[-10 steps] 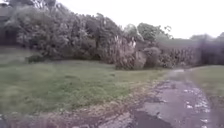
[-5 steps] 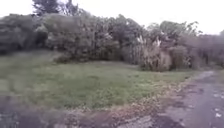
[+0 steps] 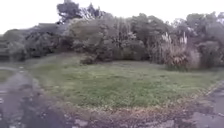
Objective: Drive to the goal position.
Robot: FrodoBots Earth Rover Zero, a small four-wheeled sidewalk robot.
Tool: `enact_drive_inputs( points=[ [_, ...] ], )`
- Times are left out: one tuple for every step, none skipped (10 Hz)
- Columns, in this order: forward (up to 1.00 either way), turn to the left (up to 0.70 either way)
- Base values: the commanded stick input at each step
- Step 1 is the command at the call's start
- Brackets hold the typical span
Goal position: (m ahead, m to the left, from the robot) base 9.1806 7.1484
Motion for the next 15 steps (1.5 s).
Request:
enact_drive_inputs(
  points=[
    [0.0,0.45],
    [0.0,0.45],
    [0.0,0.45],
    [0.0,0.45],
    [0.0,0.45],
    [0.0,0.45],
    [0.0,0.45],
    [0.0,0.45],
    [0.0,0.45],
    [0.0,0.45],
    [0.0,0.45],
    [0.0,0.45],
    [0.0,0.45],
    [0.0,0.45],
    [0.0,0.45]
  ],
)
